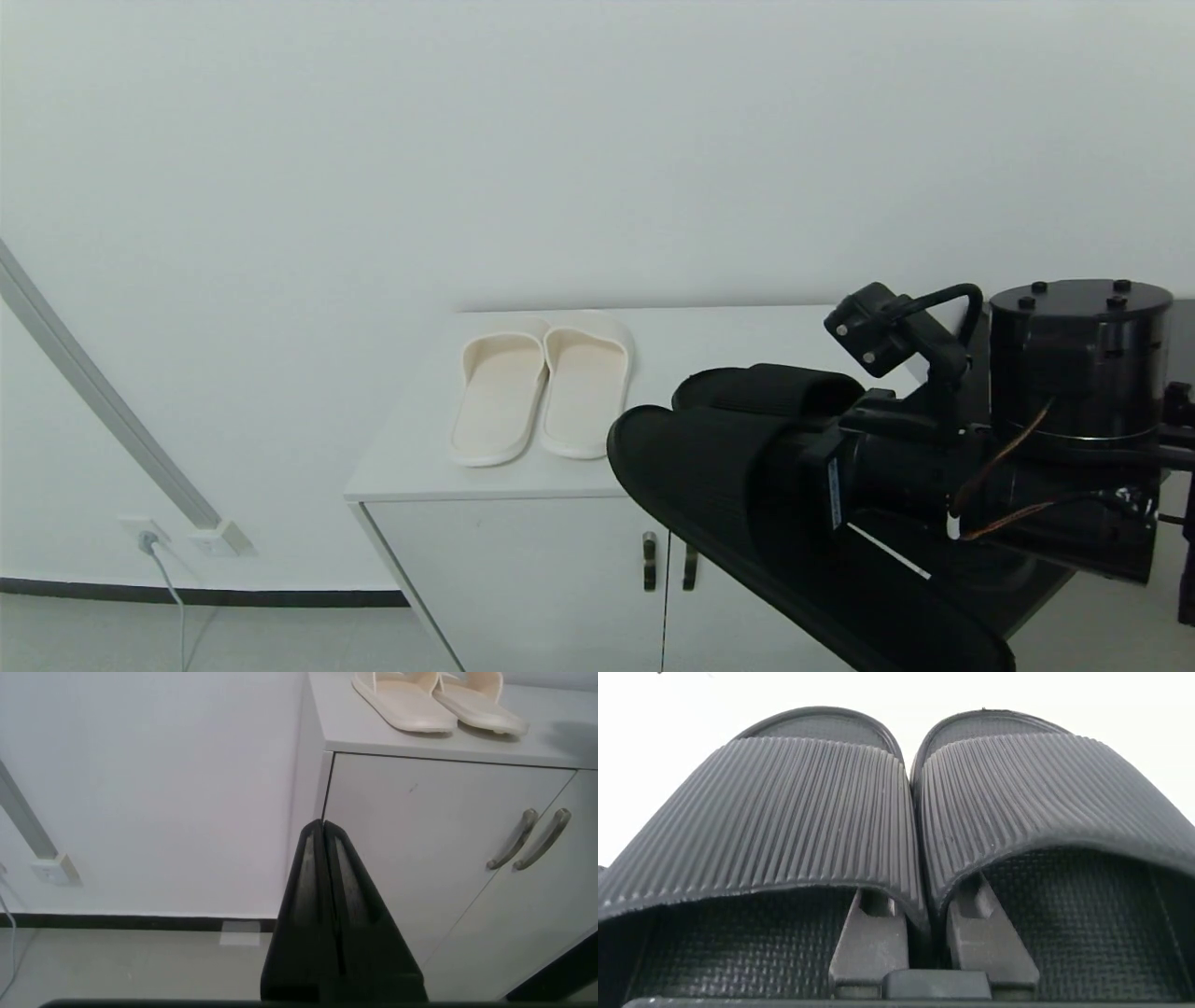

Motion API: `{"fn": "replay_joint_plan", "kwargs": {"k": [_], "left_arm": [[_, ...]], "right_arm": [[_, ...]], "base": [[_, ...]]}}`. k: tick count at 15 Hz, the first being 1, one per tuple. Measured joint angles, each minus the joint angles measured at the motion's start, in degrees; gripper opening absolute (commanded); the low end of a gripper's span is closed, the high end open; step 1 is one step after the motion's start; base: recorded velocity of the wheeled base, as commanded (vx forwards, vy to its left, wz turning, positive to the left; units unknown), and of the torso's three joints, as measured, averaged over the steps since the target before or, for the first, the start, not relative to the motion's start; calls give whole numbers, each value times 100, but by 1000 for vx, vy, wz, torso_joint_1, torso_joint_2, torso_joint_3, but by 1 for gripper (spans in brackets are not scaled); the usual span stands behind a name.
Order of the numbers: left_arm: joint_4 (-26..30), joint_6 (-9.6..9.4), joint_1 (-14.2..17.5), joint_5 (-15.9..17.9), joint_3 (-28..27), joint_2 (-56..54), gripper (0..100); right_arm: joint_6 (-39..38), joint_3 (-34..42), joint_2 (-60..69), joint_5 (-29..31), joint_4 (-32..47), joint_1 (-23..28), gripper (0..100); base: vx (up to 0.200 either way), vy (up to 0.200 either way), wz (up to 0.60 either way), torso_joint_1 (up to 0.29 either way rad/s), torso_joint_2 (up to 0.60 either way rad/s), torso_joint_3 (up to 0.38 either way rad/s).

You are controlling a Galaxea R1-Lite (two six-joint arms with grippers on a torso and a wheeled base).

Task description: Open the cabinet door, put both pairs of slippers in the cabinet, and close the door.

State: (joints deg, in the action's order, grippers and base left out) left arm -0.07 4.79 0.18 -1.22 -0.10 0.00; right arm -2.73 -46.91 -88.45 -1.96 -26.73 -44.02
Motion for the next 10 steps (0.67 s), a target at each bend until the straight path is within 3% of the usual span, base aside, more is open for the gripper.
{"fn": "replay_joint_plan", "kwargs": {"k": [6,10], "left_arm": [[-4,2,-5,13,-1,0,0],[-2,2,6,11,0,0,0]], "right_arm": [[-6,66,30,-30,-11,-5,0],[-13,171,95,-422,-59,0,0]], "base": [[-200,0,0,-2,1,6],[0,0,0,0,0,0]]}}
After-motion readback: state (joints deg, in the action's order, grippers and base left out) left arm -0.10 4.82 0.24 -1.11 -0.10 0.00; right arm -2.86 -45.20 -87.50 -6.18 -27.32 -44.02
